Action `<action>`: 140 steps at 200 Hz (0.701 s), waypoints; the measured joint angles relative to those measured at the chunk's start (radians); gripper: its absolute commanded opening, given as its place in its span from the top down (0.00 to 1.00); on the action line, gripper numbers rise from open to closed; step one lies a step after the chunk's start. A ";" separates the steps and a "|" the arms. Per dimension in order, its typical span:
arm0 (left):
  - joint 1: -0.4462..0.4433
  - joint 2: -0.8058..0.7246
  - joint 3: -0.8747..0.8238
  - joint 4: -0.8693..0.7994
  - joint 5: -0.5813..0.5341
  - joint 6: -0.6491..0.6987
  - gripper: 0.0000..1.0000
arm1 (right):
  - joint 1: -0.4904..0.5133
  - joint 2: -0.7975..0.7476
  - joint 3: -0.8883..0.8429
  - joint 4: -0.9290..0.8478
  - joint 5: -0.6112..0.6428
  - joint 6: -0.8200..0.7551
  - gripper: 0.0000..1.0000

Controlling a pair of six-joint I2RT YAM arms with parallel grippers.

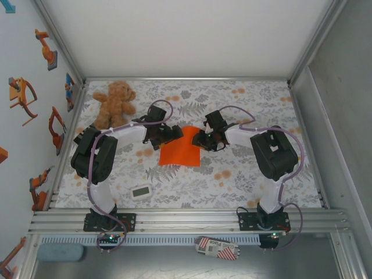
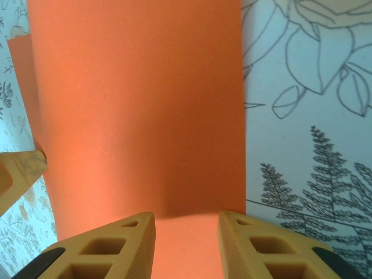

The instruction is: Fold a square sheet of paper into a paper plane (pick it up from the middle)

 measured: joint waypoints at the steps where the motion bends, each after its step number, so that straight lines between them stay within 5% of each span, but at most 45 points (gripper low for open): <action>1: 0.000 0.000 -0.001 0.000 0.000 0.000 0.05 | 0.000 0.001 0.001 0.000 0.000 0.000 0.65; 140: 0.012 -0.025 -0.052 0.067 0.012 0.004 0.02 | 0.059 0.074 0.078 0.034 -0.056 0.002 0.66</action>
